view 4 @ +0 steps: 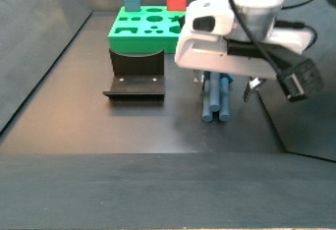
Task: Pick up the 3 prong object. Move up. Place the 3 prong object on the fixture. Regrasp the 3 prong object. Move to above the board. Insert the 3 prong object.
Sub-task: Pick up the 3 prong object.
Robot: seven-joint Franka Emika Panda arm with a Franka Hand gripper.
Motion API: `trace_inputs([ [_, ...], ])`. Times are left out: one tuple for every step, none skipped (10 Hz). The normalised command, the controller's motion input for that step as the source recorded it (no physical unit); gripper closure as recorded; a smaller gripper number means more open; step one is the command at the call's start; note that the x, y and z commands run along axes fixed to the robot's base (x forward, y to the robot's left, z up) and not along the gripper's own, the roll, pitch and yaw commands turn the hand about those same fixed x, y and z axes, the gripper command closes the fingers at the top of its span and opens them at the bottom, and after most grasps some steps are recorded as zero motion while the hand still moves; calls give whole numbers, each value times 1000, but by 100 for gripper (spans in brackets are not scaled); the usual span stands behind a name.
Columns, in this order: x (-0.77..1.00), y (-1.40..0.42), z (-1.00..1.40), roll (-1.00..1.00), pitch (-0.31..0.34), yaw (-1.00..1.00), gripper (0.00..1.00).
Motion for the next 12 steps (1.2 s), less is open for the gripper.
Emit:
trace_inputs([
  [0, 29, -351, -181, -404, -120, 0],
  [-226, 0, -20, 0, -236, 0, 0],
  [40, 0, 0, 0, 34, 0, 0],
  [0, 0, -23, 0, 0, 0, 0],
  [177, -20, -891, 44, -161, 174, 0],
  [34, 0, -80, 0, 26, 0, 0],
  [0, 0, 0, 0, 0, 0, 0],
  [0, 0, 0, 0, 0, 0, 100],
  [0, 0, 0, 0, 0, 0, 100],
  [0, 0, 0, 0, 0, 0, 100],
  [0, 0, 0, 0, 0, 0, 100],
  [0, 0, 0, 0, 0, 0, 100],
])
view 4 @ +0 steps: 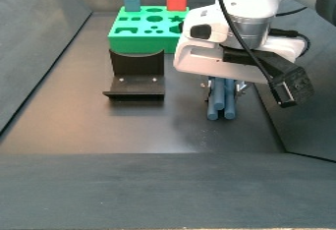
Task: Pick up the 3 prong object. Move up. Place the 3 prong object on the fixture. Regrasp the 3 prong object. Move to above the board. Insert the 3 prong object.
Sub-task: Pick up the 3 prong object, then move up.
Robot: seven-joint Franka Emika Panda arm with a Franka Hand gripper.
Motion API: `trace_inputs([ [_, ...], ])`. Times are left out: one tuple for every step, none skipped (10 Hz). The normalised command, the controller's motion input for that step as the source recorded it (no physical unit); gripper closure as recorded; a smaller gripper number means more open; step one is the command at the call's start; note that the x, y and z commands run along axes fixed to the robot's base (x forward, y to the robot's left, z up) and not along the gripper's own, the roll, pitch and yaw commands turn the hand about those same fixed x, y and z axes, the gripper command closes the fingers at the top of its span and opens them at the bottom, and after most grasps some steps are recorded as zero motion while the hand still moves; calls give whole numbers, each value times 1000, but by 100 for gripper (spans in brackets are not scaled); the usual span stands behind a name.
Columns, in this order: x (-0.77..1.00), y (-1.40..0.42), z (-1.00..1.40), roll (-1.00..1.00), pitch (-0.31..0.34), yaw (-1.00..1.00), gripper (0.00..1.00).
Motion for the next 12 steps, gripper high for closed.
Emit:
trace_inputs([
  [0, 0, 0, 0, 0, 0, 100],
  [0, 0, 0, 0, 0, 0, 100],
  [0, 0, 0, 0, 0, 0, 100],
  [0, 0, 0, 0, 0, 0, 100],
  [0, 0, 0, 0, 0, 0, 100],
  [0, 0, 0, 0, 0, 0, 100],
  [0, 0, 833, 0, 0, 0, 100],
  [-21, 18, 816, 0, 8, 9, 100],
  [-34, 8, 733, -5, 8, 10, 100],
  [-32, -1, 616, -13, 5, 12, 100],
  [-23, -8, 435, -27, 6, 14, 100],
  [-19, -11, 291, -38, 10, 16, 100],
])
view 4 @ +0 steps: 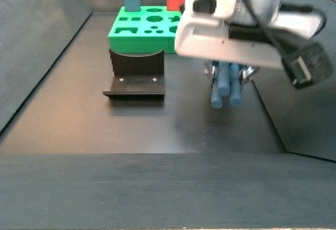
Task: Pick up the 3 prong object. Move up. Place the 3 prong object on the fixture. Regrasp the 3 prong object. Move to above the board. Insert the 3 prong object.
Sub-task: Place the 3 prong object on the fixture.
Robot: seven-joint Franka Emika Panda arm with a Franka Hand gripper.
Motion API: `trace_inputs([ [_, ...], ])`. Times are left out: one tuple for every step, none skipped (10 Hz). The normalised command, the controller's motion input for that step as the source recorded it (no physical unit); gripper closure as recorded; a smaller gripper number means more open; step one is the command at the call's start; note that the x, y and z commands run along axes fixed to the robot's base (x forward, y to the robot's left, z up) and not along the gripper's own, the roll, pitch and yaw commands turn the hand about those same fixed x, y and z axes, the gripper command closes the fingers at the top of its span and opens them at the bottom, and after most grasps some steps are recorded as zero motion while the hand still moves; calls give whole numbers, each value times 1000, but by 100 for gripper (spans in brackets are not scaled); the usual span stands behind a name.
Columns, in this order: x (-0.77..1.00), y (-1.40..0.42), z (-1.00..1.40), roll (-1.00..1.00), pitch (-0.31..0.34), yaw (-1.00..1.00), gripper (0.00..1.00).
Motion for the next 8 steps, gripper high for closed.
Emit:
trace_inputs([
  [0, 0, 1000, 0, 0, 0, 100],
  [7, 3, 1000, -9, -7, 1, 100],
  [-4, -4, 1000, -21, 10, 3, 100],
  [-7, -6, 1000, -27, 11, 5, 100],
  [-12, -10, 1000, -42, 9, 13, 100],
  [-14, -14, 1000, -53, 8, 16, 100],
  [-17, -18, 1000, -64, 9, 19, 100],
  [-19, -21, 1000, -78, 8, 19, 100],
])
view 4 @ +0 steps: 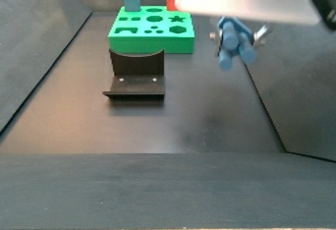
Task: Pick up the 3 prong object. Move up. Place the 3 prong object on the fixture. Regrasp the 3 prong object. Move to above the board. Insert the 3 prong object.
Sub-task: Place the 3 prong object on the fixture.
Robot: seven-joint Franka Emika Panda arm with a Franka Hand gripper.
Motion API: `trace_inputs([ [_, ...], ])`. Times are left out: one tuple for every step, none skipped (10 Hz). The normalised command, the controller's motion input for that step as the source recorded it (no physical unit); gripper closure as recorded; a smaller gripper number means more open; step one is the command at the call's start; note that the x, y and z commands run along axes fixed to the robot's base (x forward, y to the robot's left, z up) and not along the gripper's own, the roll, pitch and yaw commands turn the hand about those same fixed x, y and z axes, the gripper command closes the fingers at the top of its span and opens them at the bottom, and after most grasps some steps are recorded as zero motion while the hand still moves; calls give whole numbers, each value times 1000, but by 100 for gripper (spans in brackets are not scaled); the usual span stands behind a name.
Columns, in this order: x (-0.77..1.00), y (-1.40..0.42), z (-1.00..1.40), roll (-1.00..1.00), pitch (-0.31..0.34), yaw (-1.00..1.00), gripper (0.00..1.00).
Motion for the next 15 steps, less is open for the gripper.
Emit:
trace_inputs([
  [-17, -23, 907, -89, 10, 19, 100],
  [-9, -17, 702, -101, 13, 18, 100],
  [-3, -13, 545, -109, 21, 12, 100],
  [2, -11, 440, -115, 26, 10, 100],
  [4, -11, 179, -128, 34, 4, 100],
  [1000, -575, -60, -58, -348, 722, 100],
  [1000, -559, -108, -42, -338, 686, 100],
  [1000, -502, -105, 11, -267, 519, 100],
  [1000, -417, -86, -9, -144, 288, 100],
  [1000, -382, -85, -17, -71, 183, 100],
  [1000, -321, -82, -9, -29, 107, 100],
  [1000, -288, -81, -1, -12, 84, 100],
  [1000, -219, -72, 28, 7, 52, 100],
  [1000, -191, -68, 41, 12, 46, 100],
  [1000, -144, -63, 66, 24, 39, 100],
])
